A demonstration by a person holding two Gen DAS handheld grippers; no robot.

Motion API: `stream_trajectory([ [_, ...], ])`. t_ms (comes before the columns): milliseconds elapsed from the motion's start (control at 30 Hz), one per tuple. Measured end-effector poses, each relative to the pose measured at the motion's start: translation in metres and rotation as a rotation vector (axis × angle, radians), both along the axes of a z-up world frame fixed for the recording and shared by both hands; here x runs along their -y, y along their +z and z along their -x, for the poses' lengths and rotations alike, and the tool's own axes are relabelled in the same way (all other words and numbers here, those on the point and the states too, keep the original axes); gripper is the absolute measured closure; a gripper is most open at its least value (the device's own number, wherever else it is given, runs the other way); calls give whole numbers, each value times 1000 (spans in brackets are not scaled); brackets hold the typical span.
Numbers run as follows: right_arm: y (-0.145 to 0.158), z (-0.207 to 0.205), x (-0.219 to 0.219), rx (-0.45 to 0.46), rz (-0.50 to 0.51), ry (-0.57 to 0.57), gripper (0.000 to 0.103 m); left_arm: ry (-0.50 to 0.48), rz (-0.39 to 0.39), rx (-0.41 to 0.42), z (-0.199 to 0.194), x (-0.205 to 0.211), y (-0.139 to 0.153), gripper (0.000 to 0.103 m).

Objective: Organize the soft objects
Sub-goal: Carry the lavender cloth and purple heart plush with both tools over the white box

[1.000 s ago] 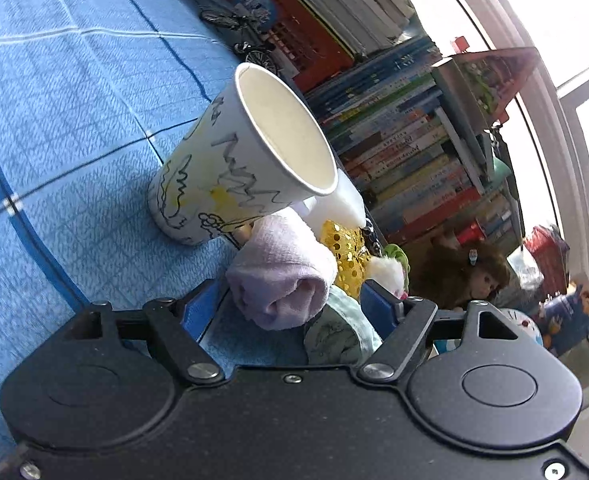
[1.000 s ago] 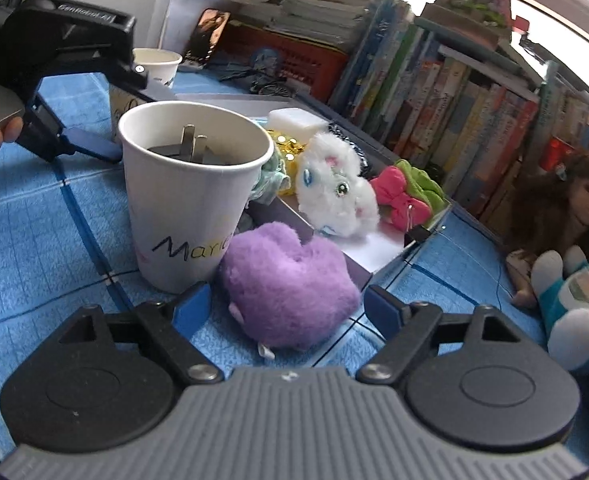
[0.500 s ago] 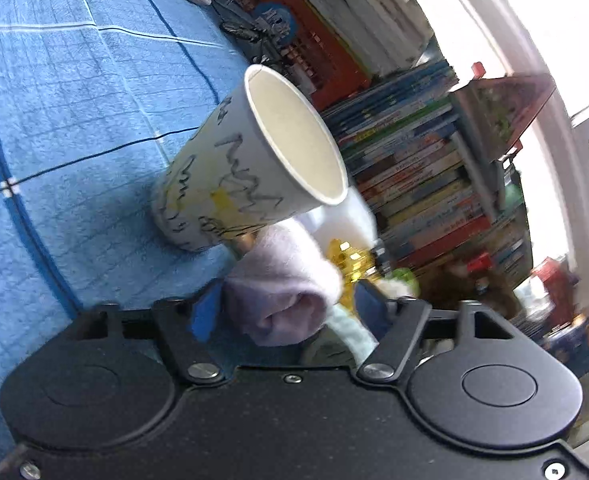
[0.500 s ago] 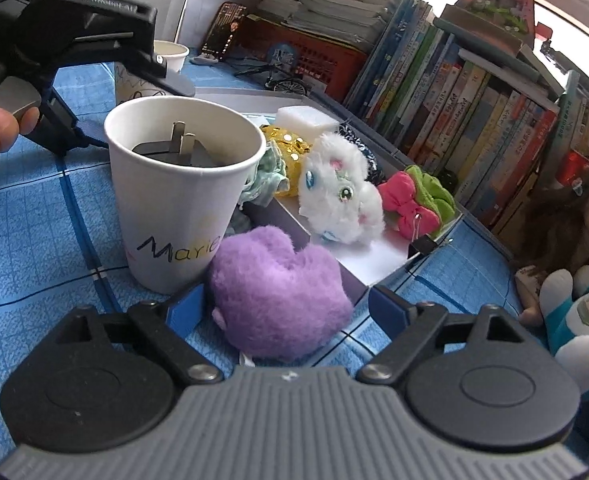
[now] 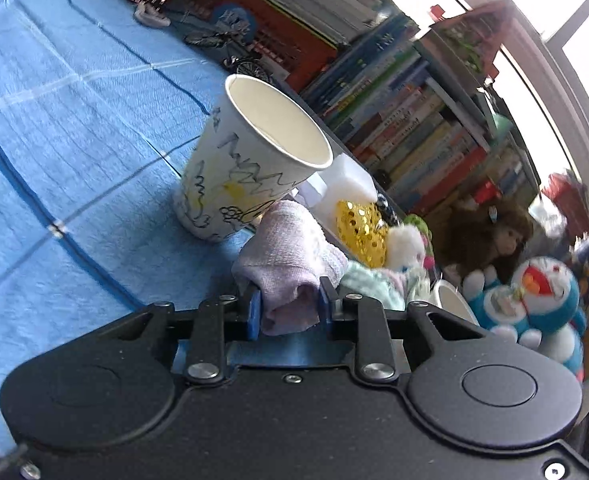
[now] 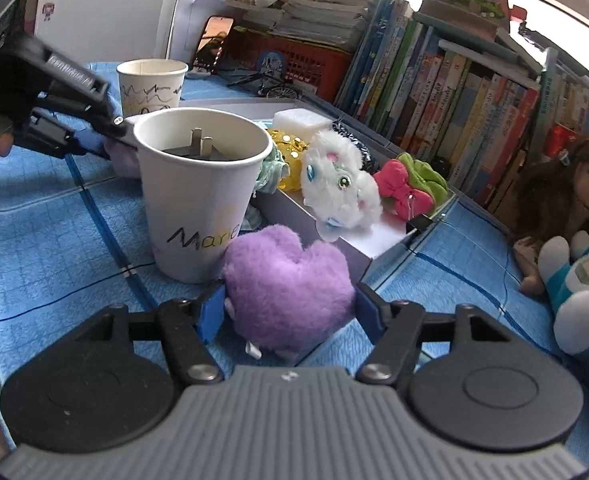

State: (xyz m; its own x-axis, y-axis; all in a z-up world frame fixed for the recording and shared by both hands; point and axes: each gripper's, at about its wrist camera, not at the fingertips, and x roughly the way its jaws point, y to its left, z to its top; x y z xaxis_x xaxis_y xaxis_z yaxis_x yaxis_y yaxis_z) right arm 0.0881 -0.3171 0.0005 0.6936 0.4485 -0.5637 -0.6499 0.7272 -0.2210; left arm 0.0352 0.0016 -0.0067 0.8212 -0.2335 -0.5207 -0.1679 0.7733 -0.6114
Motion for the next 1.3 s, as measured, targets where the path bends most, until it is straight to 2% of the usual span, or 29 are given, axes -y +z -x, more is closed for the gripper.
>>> stream_trajectory([
  [100, 2, 9, 5, 28, -27, -53, 33, -47, -73, 15, 13, -2, 4, 78],
  [300, 6, 20, 15, 40, -116, -192, 33, -128, -242, 105, 36, 5, 17, 78],
  [433, 16, 15, 24, 31, -158, -300, 33, -190, -257, 165, 48, 6, 32, 79],
  [700, 56, -2, 43, -32, -326, -440, 33, -270, -342, 293, 55, 5, 80, 79],
  [833, 73, -12, 36, -59, -349, -477, 33, -278, -397, 339, 43, -2, 107, 79],
  [1100, 100, -29, 12, -62, -333, -487, 33, -265, -493, 358, -1, -25, 150, 79],
  [1300, 116, -56, -2, -85, -324, -499, 33, -328, -476, 262, -54, -34, 164, 79],
])
